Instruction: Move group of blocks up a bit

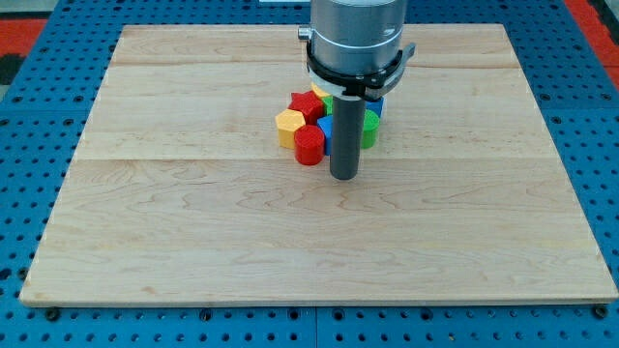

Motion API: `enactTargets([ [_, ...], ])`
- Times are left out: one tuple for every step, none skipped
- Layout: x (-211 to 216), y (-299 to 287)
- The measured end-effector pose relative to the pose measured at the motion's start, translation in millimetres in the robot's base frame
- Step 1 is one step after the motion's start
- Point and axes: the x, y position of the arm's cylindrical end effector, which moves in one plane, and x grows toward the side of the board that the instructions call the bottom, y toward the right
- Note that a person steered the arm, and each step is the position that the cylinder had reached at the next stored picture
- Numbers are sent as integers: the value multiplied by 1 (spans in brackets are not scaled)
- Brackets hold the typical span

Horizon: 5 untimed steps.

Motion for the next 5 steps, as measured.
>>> enactTargets([
  [0,2],
  [0,2],
  [1,1],
  [5,0],
  [5,0],
])
